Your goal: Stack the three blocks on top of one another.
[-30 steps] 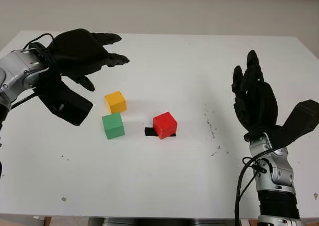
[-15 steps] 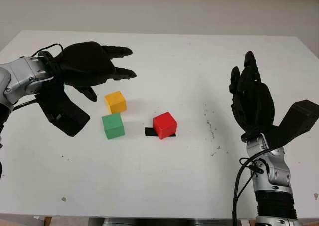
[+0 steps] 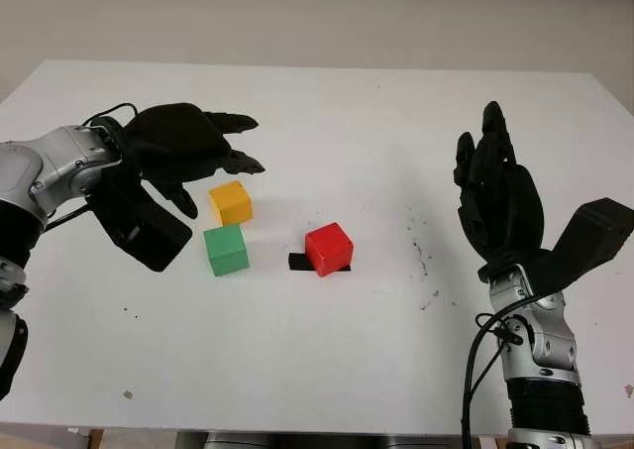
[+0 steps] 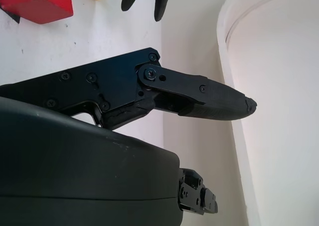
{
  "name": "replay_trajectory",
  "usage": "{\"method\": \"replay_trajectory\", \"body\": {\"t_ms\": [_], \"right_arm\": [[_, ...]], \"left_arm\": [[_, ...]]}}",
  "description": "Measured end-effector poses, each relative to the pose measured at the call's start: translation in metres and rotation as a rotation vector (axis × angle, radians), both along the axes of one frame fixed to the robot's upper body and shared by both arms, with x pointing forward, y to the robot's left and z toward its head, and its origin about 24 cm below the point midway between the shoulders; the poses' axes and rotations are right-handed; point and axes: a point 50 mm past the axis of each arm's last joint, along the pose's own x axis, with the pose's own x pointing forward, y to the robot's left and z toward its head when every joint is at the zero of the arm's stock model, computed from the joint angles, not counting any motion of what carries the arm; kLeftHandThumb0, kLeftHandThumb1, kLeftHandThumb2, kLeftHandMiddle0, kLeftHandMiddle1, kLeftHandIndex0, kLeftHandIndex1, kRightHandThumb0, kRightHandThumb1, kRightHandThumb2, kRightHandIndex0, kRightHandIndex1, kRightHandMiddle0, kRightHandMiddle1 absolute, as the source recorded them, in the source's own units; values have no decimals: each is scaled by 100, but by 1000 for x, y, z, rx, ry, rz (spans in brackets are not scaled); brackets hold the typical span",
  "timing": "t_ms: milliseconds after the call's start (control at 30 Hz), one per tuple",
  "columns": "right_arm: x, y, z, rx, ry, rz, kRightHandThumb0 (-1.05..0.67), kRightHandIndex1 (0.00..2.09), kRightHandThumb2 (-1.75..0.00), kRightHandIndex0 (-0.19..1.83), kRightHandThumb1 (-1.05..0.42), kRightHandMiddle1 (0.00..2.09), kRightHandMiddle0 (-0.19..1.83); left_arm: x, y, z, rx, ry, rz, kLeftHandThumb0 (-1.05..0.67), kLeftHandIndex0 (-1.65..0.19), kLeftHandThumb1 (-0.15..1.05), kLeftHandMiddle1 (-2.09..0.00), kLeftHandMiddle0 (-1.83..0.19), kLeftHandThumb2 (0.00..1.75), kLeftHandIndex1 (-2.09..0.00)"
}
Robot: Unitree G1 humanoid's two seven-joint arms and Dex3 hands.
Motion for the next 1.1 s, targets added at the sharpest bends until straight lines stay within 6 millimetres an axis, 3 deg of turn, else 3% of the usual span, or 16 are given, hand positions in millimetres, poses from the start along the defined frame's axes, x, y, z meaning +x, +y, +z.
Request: {"method": "replay_trajectory", "body": {"t_ms": [367, 933, 967, 1100], "right_arm": [[0, 3, 0, -15, -9, 9, -73, 0, -65, -19, -105, 4, -18], [-1, 2, -1, 0, -8, 6, -73, 0, -63, -19, -105, 4, -19], [-1, 1, -1, 4, -8, 6, -73, 0, -63, -19, -105, 3, -19], [-2, 0, -3, 7, -2, 9, -73, 0, -63, -19, -105, 1, -19]], "left_arm": [[5, -4, -21, -21, 14, -19, -49, -45, 83, -5, -4, 6, -7], [9, -10, -29, 32, -55, -77, -48, -63, 85, -7, -10, 6, -17], [10, -10, -29, 37, -62, -79, -48, -66, 86, -7, -11, 6, -21], [11, -10, -30, 57, -86, -86, -52, -41, 91, -6, -16, 5, -84]]}}
